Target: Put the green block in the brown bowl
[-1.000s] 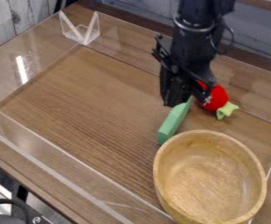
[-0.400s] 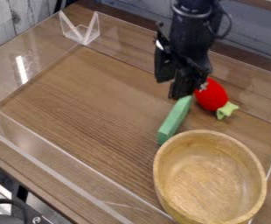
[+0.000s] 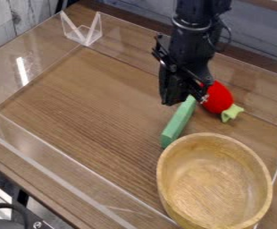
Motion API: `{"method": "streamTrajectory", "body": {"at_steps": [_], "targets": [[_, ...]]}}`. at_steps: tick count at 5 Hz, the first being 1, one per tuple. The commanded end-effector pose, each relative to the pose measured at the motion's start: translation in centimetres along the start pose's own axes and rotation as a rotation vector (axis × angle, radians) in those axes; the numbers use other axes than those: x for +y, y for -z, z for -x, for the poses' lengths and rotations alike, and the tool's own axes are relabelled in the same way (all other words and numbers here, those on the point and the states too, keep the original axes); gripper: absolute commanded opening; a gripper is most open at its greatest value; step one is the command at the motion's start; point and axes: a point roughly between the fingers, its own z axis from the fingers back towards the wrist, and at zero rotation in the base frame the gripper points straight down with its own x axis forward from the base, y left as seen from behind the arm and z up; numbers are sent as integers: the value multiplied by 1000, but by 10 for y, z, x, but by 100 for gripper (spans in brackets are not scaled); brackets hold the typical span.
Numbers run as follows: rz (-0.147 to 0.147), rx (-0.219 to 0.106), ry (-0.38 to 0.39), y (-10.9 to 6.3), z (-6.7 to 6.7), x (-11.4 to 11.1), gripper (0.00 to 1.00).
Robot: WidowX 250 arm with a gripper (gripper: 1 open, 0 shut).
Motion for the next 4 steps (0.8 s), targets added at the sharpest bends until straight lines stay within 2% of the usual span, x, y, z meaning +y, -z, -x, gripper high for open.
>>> {"method": "streamTrajectory", "body": {"at_steps": [1,2,3,4], "targets": [[-9,-20,14,0,0,-1,100],[-6,-13,31,7,1,-4,100],[-8,-18,17,2,-4,-2,0],[-9,-22,3,-3,-9,0,0]]}}
